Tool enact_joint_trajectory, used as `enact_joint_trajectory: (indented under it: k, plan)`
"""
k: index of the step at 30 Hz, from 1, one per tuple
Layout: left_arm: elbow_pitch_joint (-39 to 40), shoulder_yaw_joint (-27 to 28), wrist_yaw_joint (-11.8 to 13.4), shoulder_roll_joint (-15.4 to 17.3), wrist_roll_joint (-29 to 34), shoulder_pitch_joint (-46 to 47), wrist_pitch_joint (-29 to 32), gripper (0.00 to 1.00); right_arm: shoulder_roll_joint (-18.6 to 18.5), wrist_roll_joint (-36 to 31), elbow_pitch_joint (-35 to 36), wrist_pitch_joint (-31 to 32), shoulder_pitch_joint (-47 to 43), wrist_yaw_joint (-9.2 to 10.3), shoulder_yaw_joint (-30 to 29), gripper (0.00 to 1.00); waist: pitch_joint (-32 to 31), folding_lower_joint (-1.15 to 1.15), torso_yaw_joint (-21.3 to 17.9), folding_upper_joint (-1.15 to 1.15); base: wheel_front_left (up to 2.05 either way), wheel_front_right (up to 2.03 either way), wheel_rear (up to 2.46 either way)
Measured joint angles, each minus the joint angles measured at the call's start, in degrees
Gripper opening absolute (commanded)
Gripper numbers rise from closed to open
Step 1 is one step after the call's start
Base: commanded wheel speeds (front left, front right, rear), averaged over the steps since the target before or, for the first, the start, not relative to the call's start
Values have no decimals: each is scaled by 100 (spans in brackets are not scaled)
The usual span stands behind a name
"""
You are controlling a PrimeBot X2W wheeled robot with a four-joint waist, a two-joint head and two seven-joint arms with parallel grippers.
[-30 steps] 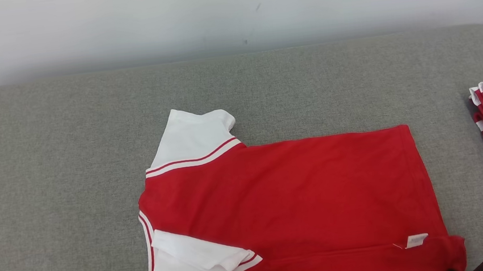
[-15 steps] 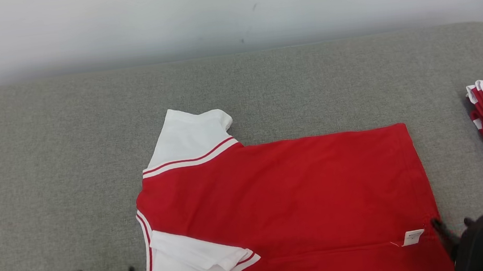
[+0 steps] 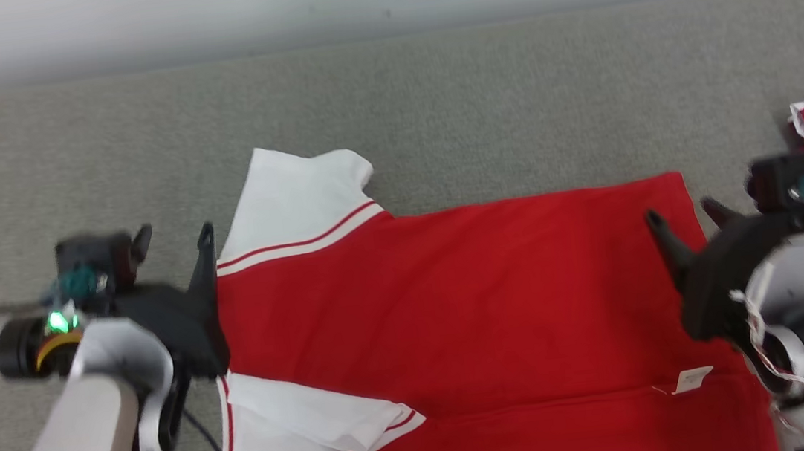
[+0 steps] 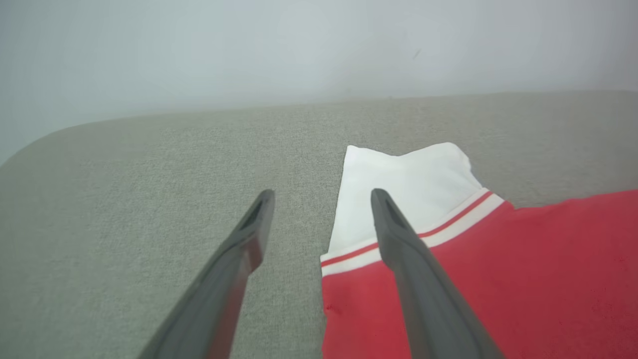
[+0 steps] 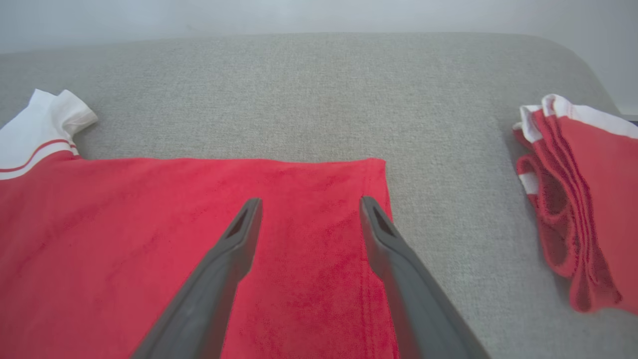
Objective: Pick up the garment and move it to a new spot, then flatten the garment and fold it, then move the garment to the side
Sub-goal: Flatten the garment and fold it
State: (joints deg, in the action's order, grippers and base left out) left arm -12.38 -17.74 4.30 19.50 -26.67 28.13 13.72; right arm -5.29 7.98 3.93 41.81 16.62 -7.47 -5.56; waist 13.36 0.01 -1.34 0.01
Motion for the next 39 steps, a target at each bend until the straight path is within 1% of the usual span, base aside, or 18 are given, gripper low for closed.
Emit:
enact_joint_trajectory:
  k: [4, 9, 12, 13, 17, 22, 25, 26, 28, 29, 30, 31, 34, 37, 39]
  plan:
    - [-788, -189, -290, -8, 156, 887, 155, 100, -88, -2, -427, -205, 682, 0, 485, 100, 260, 1, -131, 0, 0, 0, 0]
    - [-1521, -272, -541, 23, 174, 1770, 414, 100, -223, -1, -672, -344, 1362, -1, 1031, 100, 628, 1, -360, 0, 0, 0, 0]
    - [-1930, -327, -667, 70, 192, 2132, 566, 100, -248, 9, -749, -409, 1625, -1, 1212, 100, 846, 1, -514, 0, 0, 0, 0]
    - [-2157, -380, -683, 114, 245, 2337, 660, 100, -249, 29, -788, -456, 1740, 0, 1269, 100, 977, 1, -619, 1, 0, 0, 0]
    - [-2525, -405, -728, 151, 255, 2607, 784, 100, -261, 53, -855, -536, 1755, 0, 1296, 100, 1178, 1, -815, 1, 0, 0, 0]
    - [-2752, -398, -731, 205, 237, 2802, 864, 100, -278, 57, -895, -590, 1727, 0, 1318, 100, 1303, 0, -981, 0, 0, 0, 0]
    - [-2851, -413, -678, 212, 238, 2847, 978, 100, -274, 57, -915, -602, 1709, 0, 1321, 100, 1314, 0, -1025, 0, 0, 0, 0]
    - [-2851, -413, -678, 212, 238, 2847, 978, 96, -274, 57, -915, -602, 1709, 0, 1321, 100, 1314, 0, -1025, 0, 0, 0, 0]
    - [-2919, -435, -676, 213, 234, 2883, 1114, 84, -267, 57, -920, -602, 1709, -1, 1317, 100, 1303, 0, -1023, 0, 0, 0, 0]
    - [-2945, -436, -676, 211, 210, 2891, 1173, 71, -265, 57, -920, -602, 1709, 0, 1321, 100, 1297, -1, -1019, 0, 0, 0, 0]
    - [-2962, -442, -678, 211, 189, 2899, 1236, 62, -265, 57, -918, -600, 1709, 0, 1328, 100, 1291, -1, -1016, -1, 0, 0, 0]
    - [-2971, -446, -679, 211, 187, 2916, 1287, 49, -265, 57, -918, -594, 1711, 0, 1340, 100, 1286, -1, -1013, 0, 0, 0, 0]
    - [-2965, -449, -677, 232, 160, 2942, 1345, 44, -252, 57, -907, -553, 1719, 0, 1377, 100, 1293, -1, -1015, 0, 0, 0, 0]
    - [-2954, -430, -673, 271, 130, 2959, 1379, 46, -244, 70, -895, -543, 1756, -1, 1438, 100, 1340, -1, -1042, -1, 0, 0, 0]
    - [-2945, -430, -676, 291, 110, 2981, 1438, 40, -233, 121, -905, -516, 1769, 0, 1482, 100, 1385, -1, -1064, -1, 0, 0, 0]
